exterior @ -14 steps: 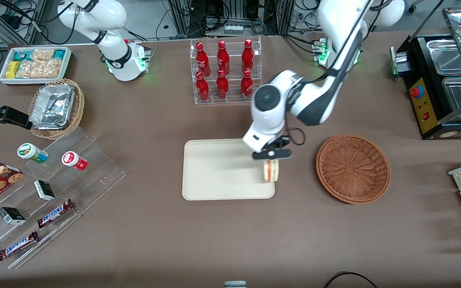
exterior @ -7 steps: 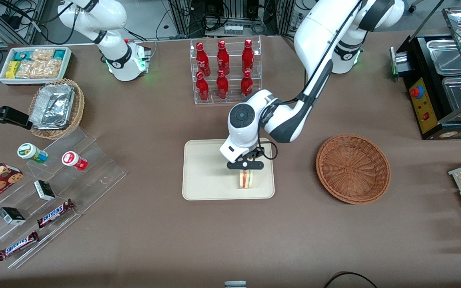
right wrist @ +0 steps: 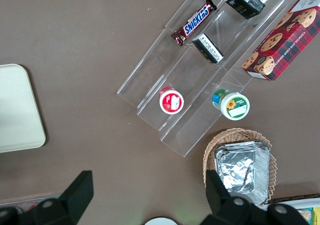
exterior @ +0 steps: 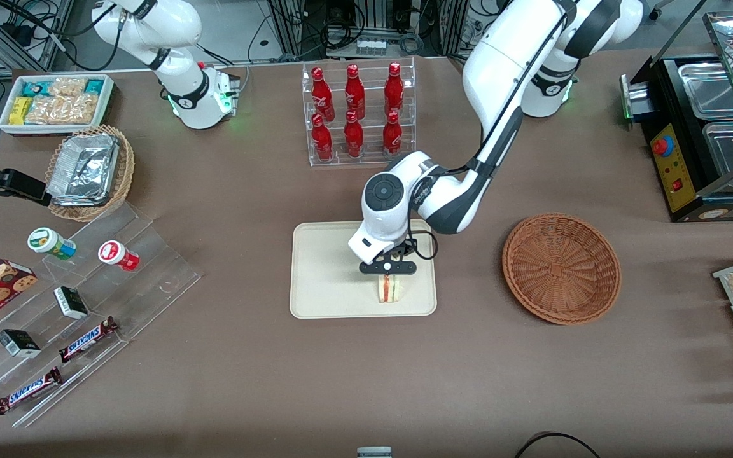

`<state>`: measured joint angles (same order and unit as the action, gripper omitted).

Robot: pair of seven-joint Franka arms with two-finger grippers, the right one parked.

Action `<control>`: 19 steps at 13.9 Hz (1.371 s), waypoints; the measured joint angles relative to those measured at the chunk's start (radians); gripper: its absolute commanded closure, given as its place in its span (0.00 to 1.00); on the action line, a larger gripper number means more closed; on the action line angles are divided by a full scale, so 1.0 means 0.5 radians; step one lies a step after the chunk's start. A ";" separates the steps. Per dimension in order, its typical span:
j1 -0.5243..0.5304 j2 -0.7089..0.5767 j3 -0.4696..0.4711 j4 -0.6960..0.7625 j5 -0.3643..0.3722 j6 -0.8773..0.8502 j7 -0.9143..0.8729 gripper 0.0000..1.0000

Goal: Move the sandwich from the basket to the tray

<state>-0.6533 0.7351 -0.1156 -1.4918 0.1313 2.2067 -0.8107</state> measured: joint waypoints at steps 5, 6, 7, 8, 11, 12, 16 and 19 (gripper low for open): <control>0.017 -0.086 0.010 0.075 -0.024 -0.104 -0.078 0.00; 0.026 -0.138 0.020 0.083 -0.069 -0.164 -0.078 0.00; 0.050 -0.196 0.029 0.085 -0.101 -0.222 -0.078 0.00; 0.087 -0.249 0.031 0.085 -0.106 -0.285 -0.071 0.00; 0.216 -0.357 0.046 0.084 -0.108 -0.383 -0.001 0.00; 0.282 -0.390 0.053 0.085 -0.109 -0.438 0.125 0.00; 0.609 -0.555 0.072 0.085 -0.156 -0.701 0.703 0.00; 0.814 -0.667 0.074 0.085 -0.188 -0.880 0.961 0.00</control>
<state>-0.2465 0.4015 -0.0787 -1.4494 0.0374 1.7668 -0.3303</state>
